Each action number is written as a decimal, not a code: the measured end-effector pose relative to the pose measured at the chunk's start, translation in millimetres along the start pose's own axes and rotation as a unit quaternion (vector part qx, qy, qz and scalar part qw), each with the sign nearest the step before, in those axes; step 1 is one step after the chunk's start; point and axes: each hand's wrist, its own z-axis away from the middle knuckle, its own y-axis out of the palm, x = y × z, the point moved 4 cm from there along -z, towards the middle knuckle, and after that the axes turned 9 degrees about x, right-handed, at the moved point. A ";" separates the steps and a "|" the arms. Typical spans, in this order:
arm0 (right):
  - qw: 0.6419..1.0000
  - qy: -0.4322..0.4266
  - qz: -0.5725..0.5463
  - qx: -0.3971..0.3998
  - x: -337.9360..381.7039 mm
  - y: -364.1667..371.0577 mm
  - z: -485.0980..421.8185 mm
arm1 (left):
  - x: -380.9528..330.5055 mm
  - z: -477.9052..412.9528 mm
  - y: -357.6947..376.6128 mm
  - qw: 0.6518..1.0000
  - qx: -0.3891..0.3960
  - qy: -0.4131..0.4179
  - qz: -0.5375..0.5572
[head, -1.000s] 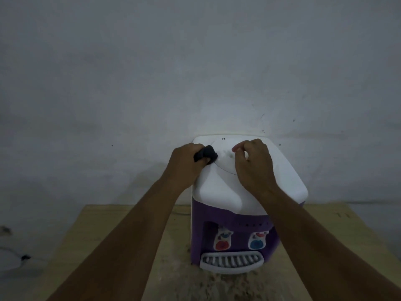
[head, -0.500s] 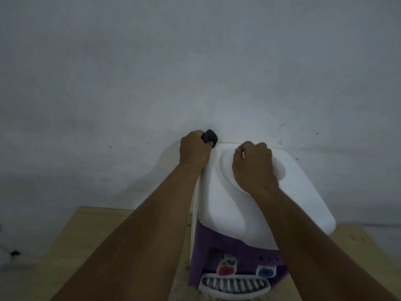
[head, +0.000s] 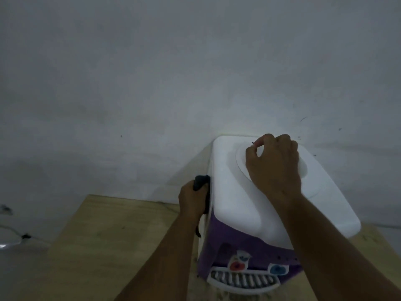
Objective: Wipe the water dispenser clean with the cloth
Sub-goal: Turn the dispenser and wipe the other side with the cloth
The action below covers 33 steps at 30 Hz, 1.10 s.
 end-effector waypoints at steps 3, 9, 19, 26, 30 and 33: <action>1.000 -0.010 0.010 -0.010 2.6 -1.1 1.8 | 19.8 12.7 -5.5 0.997 0.028 0.007 0.076; 0.999 -0.024 0.016 -0.016 4.5 -1.9 4.6 | -24.3 41.4 -16.3 0.983 0.057 0.143 0.103; 1.000 -0.014 0.009 0.000 2.7 1.6 2.1 | -61.9 20.7 -14.2 0.976 0.017 0.199 0.090; 1.000 -0.006 0.007 0.001 2.4 2.8 1.1 | -130.2 -10.2 -11.8 0.952 0.041 0.284 -0.106; 1.000 -0.010 0.012 0.003 3.7 2.3 2.9 | -135.4 -26.1 -10.0 0.964 0.000 0.244 -0.104; 1.000 -0.002 0.013 0.012 4.1 2.2 3.3 | -122.2 -29.8 -9.9 0.981 -0.018 0.192 -0.035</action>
